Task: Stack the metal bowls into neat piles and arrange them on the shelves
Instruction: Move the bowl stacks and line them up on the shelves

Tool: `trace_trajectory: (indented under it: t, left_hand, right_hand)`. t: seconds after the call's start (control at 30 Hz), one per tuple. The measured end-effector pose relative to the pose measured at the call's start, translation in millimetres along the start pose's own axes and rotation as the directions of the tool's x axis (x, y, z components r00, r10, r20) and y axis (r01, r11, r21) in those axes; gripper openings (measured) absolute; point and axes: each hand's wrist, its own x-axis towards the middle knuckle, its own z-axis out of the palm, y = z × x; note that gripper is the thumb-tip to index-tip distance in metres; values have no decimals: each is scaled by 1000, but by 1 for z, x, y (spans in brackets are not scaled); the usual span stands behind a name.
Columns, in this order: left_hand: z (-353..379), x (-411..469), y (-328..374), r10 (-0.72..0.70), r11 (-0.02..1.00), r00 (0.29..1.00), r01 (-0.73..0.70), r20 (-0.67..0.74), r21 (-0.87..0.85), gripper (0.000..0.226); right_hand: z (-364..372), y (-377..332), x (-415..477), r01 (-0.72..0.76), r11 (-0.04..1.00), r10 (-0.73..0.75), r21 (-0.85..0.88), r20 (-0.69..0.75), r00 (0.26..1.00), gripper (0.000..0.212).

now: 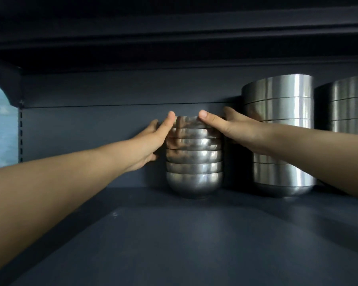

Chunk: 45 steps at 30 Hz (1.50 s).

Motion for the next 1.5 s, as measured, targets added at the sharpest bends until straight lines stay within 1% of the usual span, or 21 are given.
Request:
trace_trajectory:
  t: [0.03,0.07,0.1,0.13,0.23,0.3,0.47,0.57,0.63,0.7,0.77,0.87,0.93,1.0,1.17,1.23,1.33,1.5]
  left_hand:
    - [-4,-3,5,-1,1000,999,2,-33,21,101]
    - [-7,-6,9,8,999,997,-4,-74,50,79]
    - [-11,-10,13,18,995,994,-6,-112,100,67]
    - [-14,-14,17,33,985,990,-9,-140,174,59]
    - [-19,-33,29,113,910,983,-44,-145,412,49]
    - [-21,-45,37,145,860,981,-60,-131,506,41]
    - [-24,-85,48,195,770,977,-102,-81,630,27]
    - [-20,-105,46,237,713,971,-154,-30,684,18]
    - [-17,-113,41,241,710,970,-159,-26,686,13]
    - [-13,-121,33,212,707,977,-150,-5,691,16]
    - [-8,-128,29,182,696,983,-153,34,702,22]
    - [-5,-137,37,66,710,996,-84,52,699,29]
    - [-5,-143,47,-2,695,997,-55,78,717,31]
    - [-7,-150,63,-27,668,993,-65,111,741,32]
    - [-18,-173,122,-79,581,985,-77,150,810,36]
    - [-22,-185,147,-120,570,982,-52,146,820,37]
    - [-24,-206,192,-199,574,968,-13,155,818,37]
    - [-26,-242,281,-275,472,936,-69,221,879,41]
  right_hand:
    - [-2,-4,-3,8,1000,-8,13,-8,1000,108]
    - [-5,-7,-6,14,1000,-13,16,-23,1000,98]
    - [-7,-10,-9,13,1000,-13,4,-42,999,92]
    - [-9,-13,-11,6,1000,-8,-19,-61,998,88]
    - [-14,-27,-28,-3,991,-10,-132,-101,995,76]
    - [-17,-35,-40,-7,978,-13,-211,-94,996,69]
    - [-24,-51,-76,18,925,-58,-381,-94,994,47]
    - [-23,-53,-91,43,895,-49,-444,-3,999,50]
    - [-21,-53,-98,43,891,-16,-453,64,998,54]
    - [-19,-53,-104,43,859,22,-511,120,993,56]
    - [-20,-54,-109,42,828,52,-559,151,987,53]
    - [-25,-56,-118,17,840,94,-543,174,980,47]
    - [-30,-57,-126,-8,838,142,-546,204,968,50]
    - [-37,-59,-135,-32,832,200,-554,246,948,55]
    - [-64,-83,-158,-61,819,293,-571,324,900,59]
    - [-81,-100,-168,-74,810,329,-582,345,879,61]
    - [-111,-134,-183,-91,800,377,-594,378,846,65]
    - [-170,-207,-206,-87,826,391,-557,455,800,65]
